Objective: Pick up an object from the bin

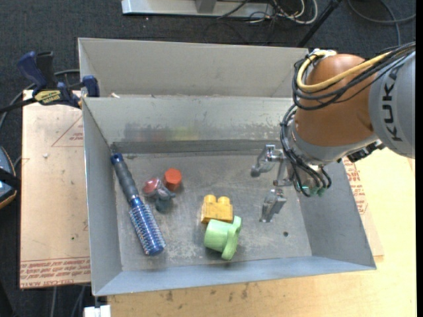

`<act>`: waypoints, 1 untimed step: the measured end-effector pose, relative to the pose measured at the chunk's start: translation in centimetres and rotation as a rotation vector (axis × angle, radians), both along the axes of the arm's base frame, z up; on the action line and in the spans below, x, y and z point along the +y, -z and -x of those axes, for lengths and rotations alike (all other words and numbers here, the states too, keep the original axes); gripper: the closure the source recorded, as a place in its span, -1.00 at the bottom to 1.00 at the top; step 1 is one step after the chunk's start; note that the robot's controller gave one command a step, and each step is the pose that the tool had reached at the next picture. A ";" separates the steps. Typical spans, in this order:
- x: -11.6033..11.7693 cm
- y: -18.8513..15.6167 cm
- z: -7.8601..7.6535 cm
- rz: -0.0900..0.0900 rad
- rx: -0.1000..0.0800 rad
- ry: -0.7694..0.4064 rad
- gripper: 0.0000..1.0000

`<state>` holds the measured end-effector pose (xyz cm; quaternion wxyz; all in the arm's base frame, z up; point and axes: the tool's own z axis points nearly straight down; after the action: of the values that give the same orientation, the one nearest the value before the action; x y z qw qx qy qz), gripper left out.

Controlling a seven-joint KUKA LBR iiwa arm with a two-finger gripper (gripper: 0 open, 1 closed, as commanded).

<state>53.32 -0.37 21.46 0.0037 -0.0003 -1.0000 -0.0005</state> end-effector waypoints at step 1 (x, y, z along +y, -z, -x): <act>5.7 11.4 3.0 -0.001 -0.020 -0.174 -1.00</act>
Offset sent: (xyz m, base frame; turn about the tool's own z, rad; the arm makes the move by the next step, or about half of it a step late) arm -0.0329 0.0563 -0.1154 -0.1756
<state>50.36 5.37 10.10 -0.0061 0.0865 -0.9962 -0.0004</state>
